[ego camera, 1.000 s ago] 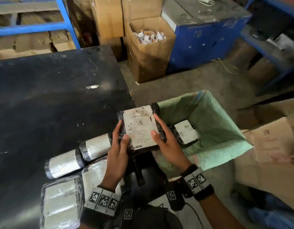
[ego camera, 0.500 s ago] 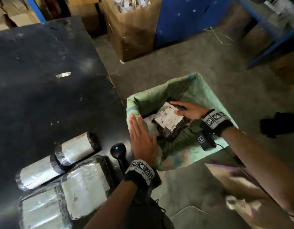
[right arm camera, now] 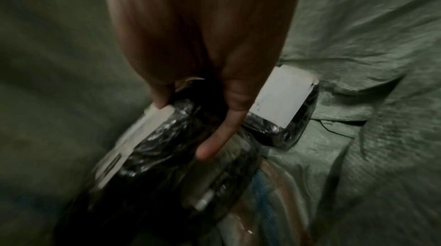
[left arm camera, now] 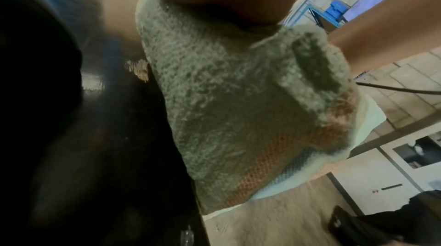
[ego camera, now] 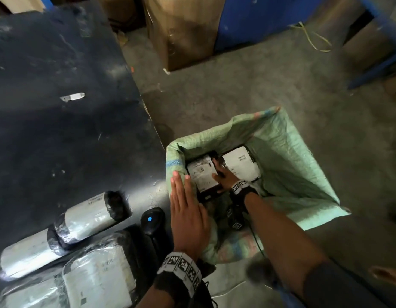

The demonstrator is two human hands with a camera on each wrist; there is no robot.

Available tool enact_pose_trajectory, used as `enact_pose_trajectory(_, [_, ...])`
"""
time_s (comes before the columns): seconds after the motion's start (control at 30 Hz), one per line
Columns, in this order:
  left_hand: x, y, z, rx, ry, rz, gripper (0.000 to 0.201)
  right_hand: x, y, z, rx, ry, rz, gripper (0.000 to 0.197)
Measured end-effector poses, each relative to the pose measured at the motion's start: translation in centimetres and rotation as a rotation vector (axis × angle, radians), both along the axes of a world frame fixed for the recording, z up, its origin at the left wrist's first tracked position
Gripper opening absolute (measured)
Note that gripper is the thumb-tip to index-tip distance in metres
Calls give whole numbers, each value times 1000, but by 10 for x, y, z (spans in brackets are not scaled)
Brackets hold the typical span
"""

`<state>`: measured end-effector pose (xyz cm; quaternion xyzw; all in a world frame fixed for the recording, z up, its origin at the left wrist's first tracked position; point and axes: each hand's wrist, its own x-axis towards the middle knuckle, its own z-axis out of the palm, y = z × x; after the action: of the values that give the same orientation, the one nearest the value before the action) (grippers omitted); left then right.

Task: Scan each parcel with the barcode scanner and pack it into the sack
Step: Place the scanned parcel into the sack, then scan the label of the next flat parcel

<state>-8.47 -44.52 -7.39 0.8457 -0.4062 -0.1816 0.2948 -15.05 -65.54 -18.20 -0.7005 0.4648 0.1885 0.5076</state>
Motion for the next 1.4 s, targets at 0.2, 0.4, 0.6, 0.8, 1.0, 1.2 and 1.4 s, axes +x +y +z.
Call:
enact_pose_trajectory(0.2, [13,2,-3,60,-28,-27,86,4,21,-36,-332,342,249,70])
enact_pose_trajectory(0.4, [16,-3,7,125,8,-43,82,7,-13,-27,-247,375,404,77])
enact_pose_trajectory(0.6, [64,32,30,-41,222,-104,69,49,-7,122,-414,188,237,44])
enact_pose_trajectory(0.8, [117,144,57,-172,110,235,53,61,92,207,-474,-392,59,33])
enact_pose_trajectory(1.0, [117,263,38,39,25,415,69,81,207,176,-249,-397,282,39])
enact_pose_trajectory(1.2, [68,303,-3,102,83,341,84,83,252,124,-423,-108,295,71])
enact_pose_trajectory(1.4, [49,317,-20,82,151,345,87,72,260,78,-296,-76,62,77])
